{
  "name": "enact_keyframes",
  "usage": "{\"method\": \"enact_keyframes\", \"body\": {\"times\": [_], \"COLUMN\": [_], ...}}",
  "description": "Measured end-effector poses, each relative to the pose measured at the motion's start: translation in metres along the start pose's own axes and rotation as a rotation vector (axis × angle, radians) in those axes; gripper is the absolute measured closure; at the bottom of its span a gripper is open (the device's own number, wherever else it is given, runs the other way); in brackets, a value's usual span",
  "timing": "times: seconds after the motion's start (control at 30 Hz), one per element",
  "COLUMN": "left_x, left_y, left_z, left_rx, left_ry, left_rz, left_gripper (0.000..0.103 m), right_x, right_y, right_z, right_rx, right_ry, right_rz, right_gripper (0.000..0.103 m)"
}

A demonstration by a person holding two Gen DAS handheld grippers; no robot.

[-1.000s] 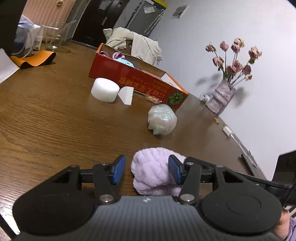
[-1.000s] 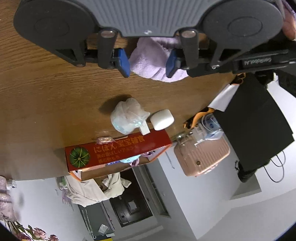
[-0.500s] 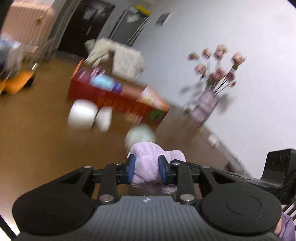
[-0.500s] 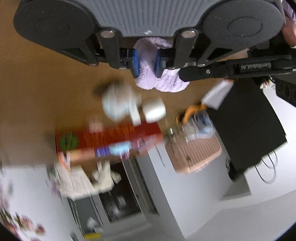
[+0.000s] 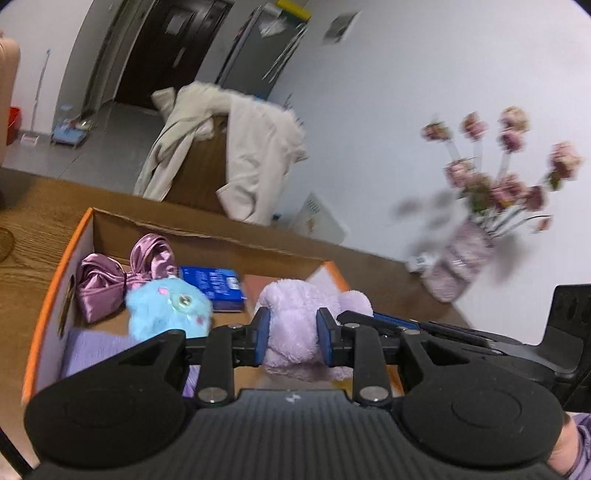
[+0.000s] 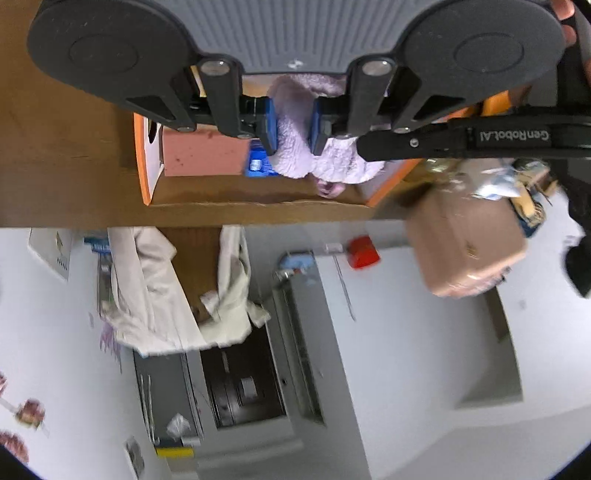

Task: Organize soft objects
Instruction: 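Carry the lavender towel into the cardboard box and open both grippers, then withdraw both tools from the box toward the white foam cylinder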

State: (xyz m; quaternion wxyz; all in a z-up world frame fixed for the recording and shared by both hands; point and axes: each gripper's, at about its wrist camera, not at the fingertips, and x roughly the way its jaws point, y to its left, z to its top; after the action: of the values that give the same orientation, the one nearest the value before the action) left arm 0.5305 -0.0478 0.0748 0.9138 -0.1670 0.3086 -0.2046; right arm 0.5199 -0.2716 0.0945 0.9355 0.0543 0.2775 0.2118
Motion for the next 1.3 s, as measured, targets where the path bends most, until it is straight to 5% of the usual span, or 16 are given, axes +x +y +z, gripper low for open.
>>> {"method": "enact_keyframes", "body": {"times": [0.2, 0.33, 0.6, 0.77, 0.97, 1.17, 1.3], "left_x": [0.064, 0.071, 0.045, -0.011, -0.104, -0.181, -0.212], "left_y": [0.025, 0.028, 0.019, 0.01, -0.003, -0.016, -0.016], "left_z": [-0.005, -0.012, -0.009, -0.011, -0.045, -0.104, -0.142], "left_rx": [0.023, 0.07, 0.117, 0.168, 0.234, 0.273, 0.221], "left_ry": [0.119, 0.111, 0.047, -0.046, -0.18, -0.258, -0.241], "left_rz": [0.077, 0.093, 0.112, 0.163, 0.237, 0.342, 0.319], "left_gripper": [0.074, 0.061, 0.054, 0.036, 0.024, 0.012, 0.009], "right_x": [0.063, 0.079, 0.078, 0.022, -0.073, -0.157, -0.187], "right_y": [-0.026, -0.03, -0.023, -0.018, 0.013, 0.046, 0.067], "right_z": [-0.017, -0.026, -0.015, -0.011, -0.029, -0.083, -0.13], "right_rx": [0.038, 0.002, -0.045, -0.029, -0.074, -0.096, -0.099], "right_ry": [0.101, 0.152, 0.193, 0.07, -0.057, -0.144, -0.136], "right_rz": [-0.055, -0.11, -0.117, -0.107, -0.077, -0.052, -0.074], "right_gripper": [0.084, 0.083, 0.072, 0.051, 0.05, 0.041, 0.041]}}
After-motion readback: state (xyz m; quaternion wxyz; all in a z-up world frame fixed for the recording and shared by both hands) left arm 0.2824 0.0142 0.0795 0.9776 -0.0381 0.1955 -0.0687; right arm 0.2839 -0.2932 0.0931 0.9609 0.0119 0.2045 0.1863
